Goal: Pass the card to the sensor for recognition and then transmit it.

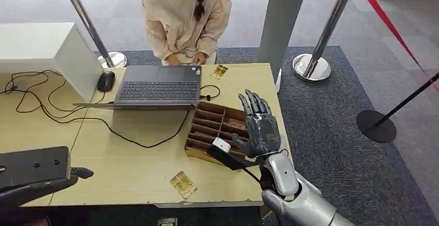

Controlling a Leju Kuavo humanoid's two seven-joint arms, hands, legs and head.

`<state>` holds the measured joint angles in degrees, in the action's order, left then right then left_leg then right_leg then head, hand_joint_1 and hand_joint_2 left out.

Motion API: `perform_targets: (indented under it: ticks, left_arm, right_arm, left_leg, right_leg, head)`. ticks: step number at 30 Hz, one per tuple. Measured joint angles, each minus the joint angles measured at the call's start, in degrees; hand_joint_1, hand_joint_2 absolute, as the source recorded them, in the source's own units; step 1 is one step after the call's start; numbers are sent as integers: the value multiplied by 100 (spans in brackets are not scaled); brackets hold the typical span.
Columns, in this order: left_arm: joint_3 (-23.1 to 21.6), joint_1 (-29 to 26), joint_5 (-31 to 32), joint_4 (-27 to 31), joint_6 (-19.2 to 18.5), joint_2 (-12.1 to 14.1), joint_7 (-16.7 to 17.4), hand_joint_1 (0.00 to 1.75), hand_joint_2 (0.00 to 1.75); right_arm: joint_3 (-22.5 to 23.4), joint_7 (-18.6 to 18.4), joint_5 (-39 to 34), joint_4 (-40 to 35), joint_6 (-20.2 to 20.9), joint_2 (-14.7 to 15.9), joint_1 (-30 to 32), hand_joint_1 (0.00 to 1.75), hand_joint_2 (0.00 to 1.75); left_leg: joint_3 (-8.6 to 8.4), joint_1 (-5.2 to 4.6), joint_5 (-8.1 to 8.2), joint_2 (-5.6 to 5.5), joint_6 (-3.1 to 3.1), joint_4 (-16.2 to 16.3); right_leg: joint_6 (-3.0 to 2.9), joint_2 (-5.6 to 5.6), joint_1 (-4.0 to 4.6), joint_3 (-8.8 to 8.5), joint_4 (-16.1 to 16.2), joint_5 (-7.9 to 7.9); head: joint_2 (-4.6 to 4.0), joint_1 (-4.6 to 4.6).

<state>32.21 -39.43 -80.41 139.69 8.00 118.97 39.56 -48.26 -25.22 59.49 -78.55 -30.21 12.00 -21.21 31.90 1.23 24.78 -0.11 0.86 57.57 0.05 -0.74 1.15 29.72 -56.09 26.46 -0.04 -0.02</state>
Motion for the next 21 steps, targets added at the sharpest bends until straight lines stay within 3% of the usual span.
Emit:
perform_targets:
  ticks: [21]
  left_arm:
    - [426,-48,527,166,-223,81,15,0,0]
  right_arm:
    - [2,190,-35,118,-11,-31,-88,0,175]
  left_leg:
    - [3,-9,0,-1,-1,0]
  right_leg:
    - [1,1,-9,2,0,0]
  head:
    - [0,-2]
